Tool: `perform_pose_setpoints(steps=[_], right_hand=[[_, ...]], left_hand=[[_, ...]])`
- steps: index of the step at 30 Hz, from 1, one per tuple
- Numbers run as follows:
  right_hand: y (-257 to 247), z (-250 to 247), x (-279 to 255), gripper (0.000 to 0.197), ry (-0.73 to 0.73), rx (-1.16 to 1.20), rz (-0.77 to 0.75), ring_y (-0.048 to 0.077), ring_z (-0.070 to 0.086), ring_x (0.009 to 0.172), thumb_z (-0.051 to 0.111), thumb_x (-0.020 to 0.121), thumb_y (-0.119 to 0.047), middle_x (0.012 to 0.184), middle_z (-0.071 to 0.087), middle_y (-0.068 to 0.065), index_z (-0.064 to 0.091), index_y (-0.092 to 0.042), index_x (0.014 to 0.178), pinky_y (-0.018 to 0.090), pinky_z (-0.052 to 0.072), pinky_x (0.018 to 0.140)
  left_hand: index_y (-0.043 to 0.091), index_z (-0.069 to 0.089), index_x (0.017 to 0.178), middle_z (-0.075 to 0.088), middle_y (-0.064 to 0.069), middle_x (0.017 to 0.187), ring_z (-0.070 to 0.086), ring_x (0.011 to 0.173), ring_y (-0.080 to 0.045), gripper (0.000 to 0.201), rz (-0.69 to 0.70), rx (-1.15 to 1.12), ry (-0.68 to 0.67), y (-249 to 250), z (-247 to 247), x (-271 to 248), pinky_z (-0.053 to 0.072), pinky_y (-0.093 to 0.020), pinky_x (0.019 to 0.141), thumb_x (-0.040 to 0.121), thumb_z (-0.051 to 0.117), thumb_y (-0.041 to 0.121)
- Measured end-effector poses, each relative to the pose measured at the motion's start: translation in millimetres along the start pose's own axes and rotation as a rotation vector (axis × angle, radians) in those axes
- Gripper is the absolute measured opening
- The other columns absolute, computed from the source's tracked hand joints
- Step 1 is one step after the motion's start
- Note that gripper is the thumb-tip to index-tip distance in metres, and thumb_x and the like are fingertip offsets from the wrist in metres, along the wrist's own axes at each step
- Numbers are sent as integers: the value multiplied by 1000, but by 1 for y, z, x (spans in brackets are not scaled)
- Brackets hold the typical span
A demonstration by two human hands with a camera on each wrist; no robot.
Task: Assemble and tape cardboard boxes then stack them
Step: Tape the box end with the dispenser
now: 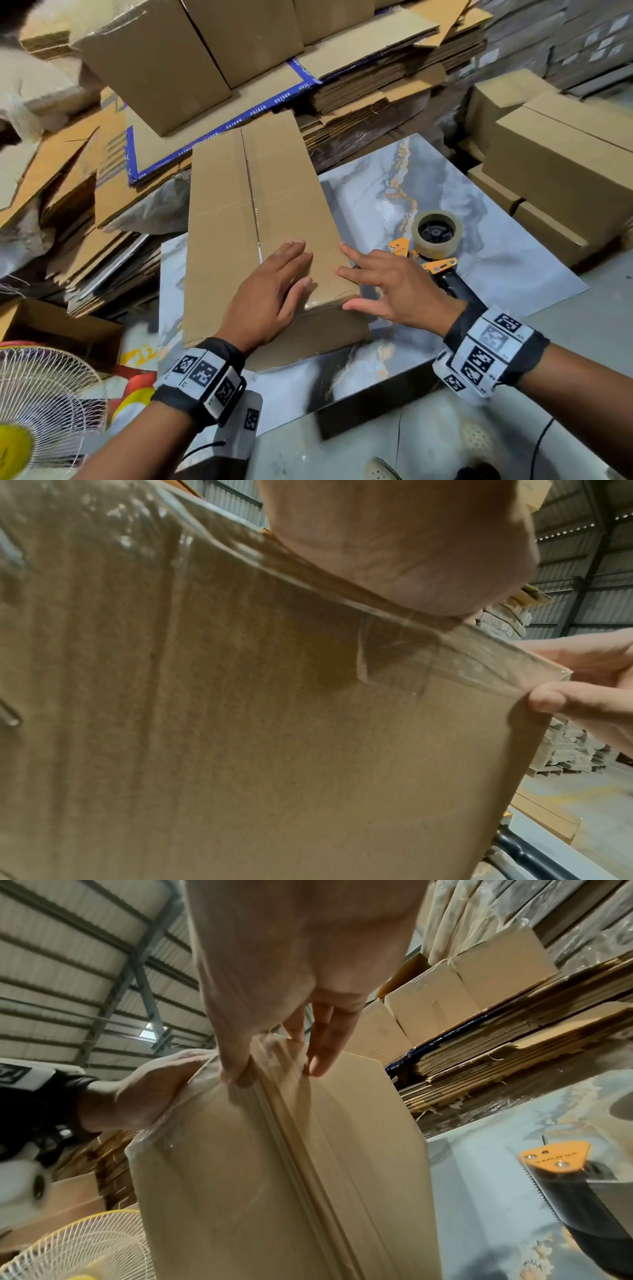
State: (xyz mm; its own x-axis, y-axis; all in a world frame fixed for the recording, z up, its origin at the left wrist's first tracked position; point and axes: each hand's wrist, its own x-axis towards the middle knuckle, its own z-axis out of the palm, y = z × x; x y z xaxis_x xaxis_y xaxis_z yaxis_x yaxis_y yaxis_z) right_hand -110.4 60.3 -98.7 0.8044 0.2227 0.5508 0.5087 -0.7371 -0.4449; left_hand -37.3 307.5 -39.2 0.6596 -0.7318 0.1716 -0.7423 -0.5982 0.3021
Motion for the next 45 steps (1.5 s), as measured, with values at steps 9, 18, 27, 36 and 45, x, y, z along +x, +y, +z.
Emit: perform_pose_setpoints(steps=[9,18,27,36,45], right_hand=[[-9,-11,0,57,-10,121,75,11,69,102,51,92,-69,150,51,-5,70,-28,128,33,59,78],[-5,-5,3,50,47,-62,-56,16,74,88,62,88,-58,139,61,4,76,-20,118,32,61,63],[-23,-20,18,61,-36,-282,-38,23,69,93,56,83,-74,128,70,4,78,-22,107,33,57,59],[-23,2,35,71,-228,-280,-128,30,47,140,32,100,-62,149,52,14,61,-7,135,52,40,114],[-25,3,35,80,-339,-487,-160,28,52,136,29,93,-66,145,55,16,61,-6,135,56,48,105]], left_hand=[[12,59,140,49,-1,153,38,146,-14,52,1,8,39,3,0,-1,31,-27,118,105,33,39],[10,63,135,55,-5,148,46,141,-19,48,14,51,80,5,1,-1,30,-23,115,104,37,36],[9,65,132,59,-6,144,50,137,-20,47,19,80,99,6,0,-2,31,-23,113,103,38,34],[6,74,109,75,-5,106,67,97,-19,45,-319,-206,525,-2,-4,-5,49,-30,87,99,41,35],[12,74,109,75,-1,108,64,101,-13,53,-187,-193,285,-11,-21,-12,45,-23,88,97,41,51]])
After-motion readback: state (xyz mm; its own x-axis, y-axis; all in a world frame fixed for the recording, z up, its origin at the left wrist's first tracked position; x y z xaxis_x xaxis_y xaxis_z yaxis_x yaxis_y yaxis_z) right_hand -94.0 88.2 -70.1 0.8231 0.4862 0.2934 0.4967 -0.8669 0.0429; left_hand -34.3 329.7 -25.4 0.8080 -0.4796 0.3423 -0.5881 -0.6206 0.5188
